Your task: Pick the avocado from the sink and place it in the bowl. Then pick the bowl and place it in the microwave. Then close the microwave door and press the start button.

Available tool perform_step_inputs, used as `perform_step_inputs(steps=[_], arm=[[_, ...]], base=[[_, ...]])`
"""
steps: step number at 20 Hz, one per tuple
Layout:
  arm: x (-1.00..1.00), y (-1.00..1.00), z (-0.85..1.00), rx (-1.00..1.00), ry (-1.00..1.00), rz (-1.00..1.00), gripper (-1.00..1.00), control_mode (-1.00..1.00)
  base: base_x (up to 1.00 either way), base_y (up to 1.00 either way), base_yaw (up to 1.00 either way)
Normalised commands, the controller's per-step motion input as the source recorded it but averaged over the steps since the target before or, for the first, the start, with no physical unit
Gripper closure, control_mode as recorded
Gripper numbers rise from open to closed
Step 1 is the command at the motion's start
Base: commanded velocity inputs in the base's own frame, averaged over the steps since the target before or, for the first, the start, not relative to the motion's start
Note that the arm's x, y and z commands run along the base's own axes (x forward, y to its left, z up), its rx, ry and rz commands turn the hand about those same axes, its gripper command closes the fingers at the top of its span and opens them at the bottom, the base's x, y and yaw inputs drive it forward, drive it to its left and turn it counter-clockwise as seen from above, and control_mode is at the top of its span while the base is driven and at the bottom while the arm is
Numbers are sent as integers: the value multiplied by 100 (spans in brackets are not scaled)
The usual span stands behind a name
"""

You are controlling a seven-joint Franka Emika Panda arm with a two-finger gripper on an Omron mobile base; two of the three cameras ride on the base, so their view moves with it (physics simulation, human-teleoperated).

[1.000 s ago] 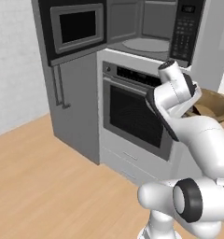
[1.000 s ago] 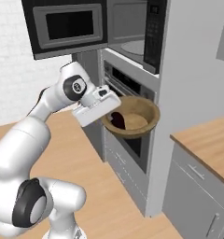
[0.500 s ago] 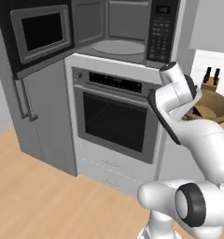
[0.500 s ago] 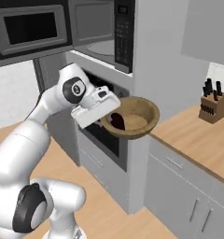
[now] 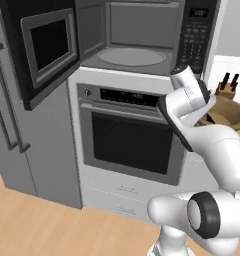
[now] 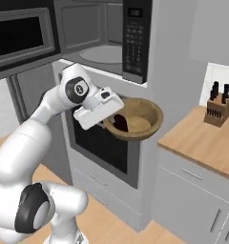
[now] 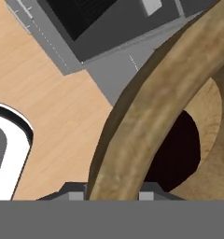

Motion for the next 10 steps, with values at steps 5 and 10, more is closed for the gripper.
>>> perform_step_inputs(steps=[5,10], arm=[[0,0,0,0,0,0,100,100],[0,0,0,0,0,0,100,100]], base=[[17,100,-38],[46,64,-32]])
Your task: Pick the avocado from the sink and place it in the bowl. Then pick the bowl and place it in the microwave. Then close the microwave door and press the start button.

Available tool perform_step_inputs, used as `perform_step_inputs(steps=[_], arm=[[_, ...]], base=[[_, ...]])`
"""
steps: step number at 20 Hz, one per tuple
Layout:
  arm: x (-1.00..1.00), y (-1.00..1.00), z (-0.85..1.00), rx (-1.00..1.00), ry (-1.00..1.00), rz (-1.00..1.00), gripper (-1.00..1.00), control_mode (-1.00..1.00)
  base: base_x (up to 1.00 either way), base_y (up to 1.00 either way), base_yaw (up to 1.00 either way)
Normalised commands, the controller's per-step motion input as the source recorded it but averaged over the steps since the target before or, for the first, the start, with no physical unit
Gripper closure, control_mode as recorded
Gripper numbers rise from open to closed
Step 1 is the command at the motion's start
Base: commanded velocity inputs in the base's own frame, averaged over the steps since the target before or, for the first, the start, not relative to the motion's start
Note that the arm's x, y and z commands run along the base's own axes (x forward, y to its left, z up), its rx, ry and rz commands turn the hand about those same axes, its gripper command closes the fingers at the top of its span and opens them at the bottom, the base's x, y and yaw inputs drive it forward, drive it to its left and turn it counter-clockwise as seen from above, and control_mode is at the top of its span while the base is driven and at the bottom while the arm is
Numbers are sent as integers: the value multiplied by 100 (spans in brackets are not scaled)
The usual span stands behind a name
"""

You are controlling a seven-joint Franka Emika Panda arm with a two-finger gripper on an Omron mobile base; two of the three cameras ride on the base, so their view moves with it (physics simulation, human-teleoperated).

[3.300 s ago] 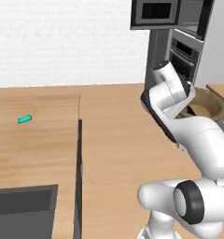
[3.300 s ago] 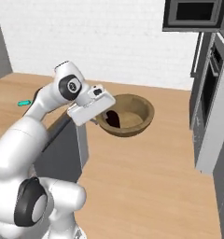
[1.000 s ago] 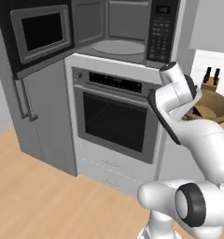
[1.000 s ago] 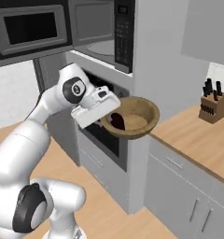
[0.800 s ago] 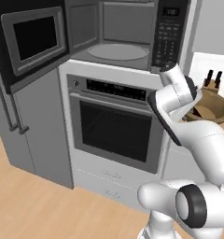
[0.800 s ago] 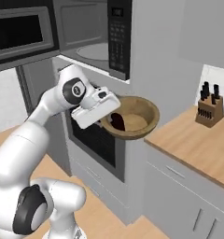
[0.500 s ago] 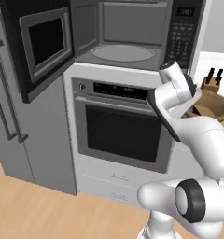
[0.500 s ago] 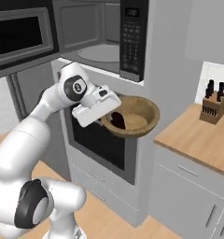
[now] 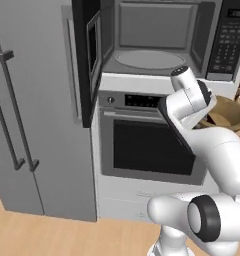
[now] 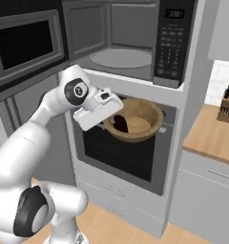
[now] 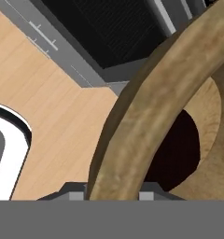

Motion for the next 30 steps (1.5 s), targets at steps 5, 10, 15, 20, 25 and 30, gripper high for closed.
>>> perform_step_inputs(steps=[5,10,15,20,25,30], arm=[[0,0,0,0,0,0,100,100],[0,0,0,0,0,0,100,100],[0,0,0,0,0,0,100,100],[0,0,0,0,0,0,100,100],[0,0,0,0,0,0,100,100],[0,0,0,0,0,0,100,100]], base=[[52,37,-35],[47,51,-29],[35,12,-10],[41,0,0],[36,1,0],[37,0,0]])
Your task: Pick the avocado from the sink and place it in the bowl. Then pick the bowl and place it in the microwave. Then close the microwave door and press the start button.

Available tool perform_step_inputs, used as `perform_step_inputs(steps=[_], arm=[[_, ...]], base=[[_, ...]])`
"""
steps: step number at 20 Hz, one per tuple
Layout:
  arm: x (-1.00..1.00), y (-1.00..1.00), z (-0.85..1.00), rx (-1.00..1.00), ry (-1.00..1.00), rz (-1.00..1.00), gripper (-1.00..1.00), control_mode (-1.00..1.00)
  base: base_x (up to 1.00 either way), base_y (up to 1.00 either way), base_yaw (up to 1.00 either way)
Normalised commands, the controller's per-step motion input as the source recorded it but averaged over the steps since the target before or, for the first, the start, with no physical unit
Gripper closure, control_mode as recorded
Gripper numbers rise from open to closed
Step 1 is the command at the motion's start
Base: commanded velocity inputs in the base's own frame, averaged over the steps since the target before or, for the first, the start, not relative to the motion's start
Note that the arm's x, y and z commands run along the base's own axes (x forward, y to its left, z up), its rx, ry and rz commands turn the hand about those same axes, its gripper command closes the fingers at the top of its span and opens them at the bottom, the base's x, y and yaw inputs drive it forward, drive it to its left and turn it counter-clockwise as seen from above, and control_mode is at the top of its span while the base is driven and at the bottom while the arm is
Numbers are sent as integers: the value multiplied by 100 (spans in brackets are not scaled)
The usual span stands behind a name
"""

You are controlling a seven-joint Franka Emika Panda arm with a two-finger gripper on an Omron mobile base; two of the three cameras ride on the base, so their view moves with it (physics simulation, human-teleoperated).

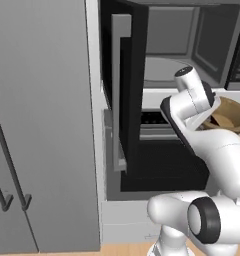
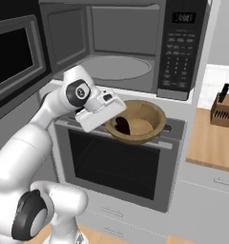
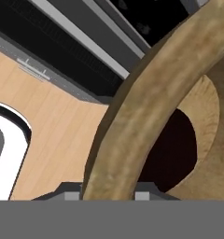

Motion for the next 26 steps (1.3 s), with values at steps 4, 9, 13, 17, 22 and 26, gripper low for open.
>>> perform_step_inputs(steps=[4,9,13,17,22,26], arm=[[0,0,0,0,0,0,100,100],[0,0,0,0,0,0,100,100],[0,0,0,0,0,0,100,100],[0,0,0,0,0,0,100,100],[-10,0,0,0,-2,0,100,-100],[-90,1,21,1,-10,9,100,-100]], base=[[32,0,0],[21,1,0],[0,0,0],[0,0,0],[-4,0,0],[0,0,0]])
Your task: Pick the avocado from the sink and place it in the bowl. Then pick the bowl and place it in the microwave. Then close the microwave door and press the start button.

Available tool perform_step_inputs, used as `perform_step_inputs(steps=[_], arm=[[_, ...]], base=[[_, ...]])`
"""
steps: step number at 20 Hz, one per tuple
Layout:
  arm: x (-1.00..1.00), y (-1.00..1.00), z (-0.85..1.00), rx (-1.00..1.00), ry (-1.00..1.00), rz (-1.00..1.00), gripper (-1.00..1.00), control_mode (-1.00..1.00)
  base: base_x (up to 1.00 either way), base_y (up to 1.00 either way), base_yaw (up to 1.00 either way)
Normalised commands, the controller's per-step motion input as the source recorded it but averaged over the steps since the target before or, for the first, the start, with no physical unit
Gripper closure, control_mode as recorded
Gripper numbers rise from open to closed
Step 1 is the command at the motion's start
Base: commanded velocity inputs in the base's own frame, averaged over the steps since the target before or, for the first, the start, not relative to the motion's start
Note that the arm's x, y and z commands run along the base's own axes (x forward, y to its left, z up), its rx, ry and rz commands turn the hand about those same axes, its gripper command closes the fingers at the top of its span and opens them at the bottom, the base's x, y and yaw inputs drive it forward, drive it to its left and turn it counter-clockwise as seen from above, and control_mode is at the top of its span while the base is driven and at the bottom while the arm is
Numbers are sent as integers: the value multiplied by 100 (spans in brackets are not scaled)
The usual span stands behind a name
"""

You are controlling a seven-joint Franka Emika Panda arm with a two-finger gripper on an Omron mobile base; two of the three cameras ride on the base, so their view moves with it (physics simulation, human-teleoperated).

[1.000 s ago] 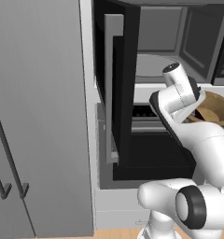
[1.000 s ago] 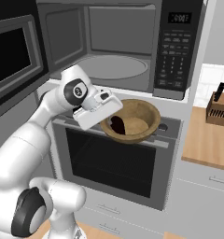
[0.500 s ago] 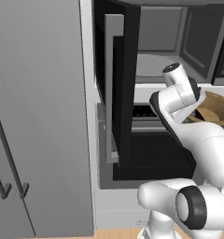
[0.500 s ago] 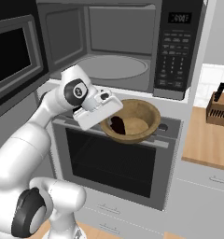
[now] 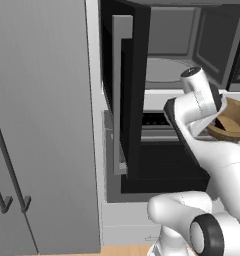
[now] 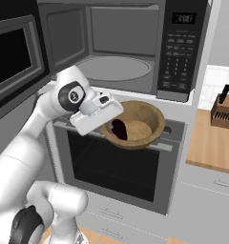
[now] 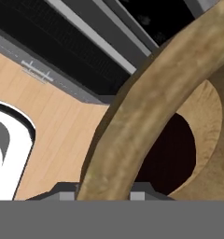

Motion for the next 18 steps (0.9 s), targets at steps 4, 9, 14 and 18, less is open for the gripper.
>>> perform_step_inputs(steps=[4,9,14,18], arm=[[-75,33,55,-1,0,25,100,-100],[-24,55,49,-9,5,36,100,-100],[-16,39,62,-16,0,37,100,-100],[5,30,51,-12,2,28,100,-100]], base=[[0,0,0],[0,0,0],[0,0,0],[0,0,0]])
